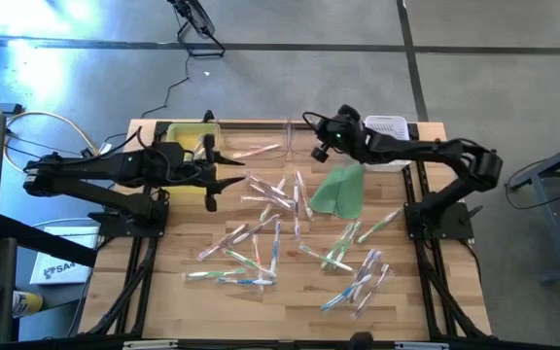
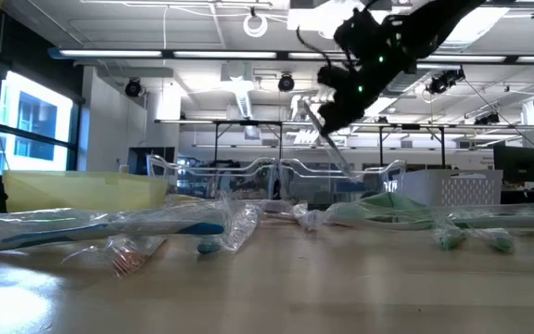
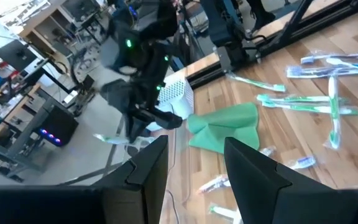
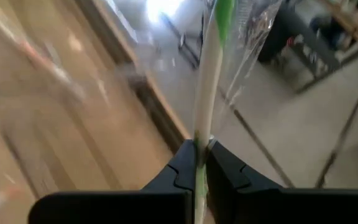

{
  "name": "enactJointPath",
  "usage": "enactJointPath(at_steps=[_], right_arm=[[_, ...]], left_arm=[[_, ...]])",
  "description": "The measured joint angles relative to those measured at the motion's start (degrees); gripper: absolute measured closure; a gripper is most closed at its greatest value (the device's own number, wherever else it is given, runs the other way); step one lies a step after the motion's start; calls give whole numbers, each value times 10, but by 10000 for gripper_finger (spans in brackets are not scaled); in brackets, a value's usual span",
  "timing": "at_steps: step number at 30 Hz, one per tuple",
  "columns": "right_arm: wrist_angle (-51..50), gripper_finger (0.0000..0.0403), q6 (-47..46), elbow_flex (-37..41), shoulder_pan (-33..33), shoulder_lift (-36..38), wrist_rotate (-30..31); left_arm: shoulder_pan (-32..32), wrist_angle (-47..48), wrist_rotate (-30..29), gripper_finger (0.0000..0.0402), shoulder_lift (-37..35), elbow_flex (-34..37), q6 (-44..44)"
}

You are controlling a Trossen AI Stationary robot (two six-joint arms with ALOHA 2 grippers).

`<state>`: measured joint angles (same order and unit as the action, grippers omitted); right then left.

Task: Pick & Place Toothbrushes
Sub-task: Put the green toothbrush into the right transparent bin

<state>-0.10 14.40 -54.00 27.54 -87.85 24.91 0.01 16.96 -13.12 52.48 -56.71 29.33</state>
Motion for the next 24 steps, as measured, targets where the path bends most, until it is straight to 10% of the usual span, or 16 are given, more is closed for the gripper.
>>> enactJointPath(at_steps=[24], right_arm=[[-92,351,-43,0,45,-17,-65]], left_arm=[[0,12,-1,250,7,0,-9]])
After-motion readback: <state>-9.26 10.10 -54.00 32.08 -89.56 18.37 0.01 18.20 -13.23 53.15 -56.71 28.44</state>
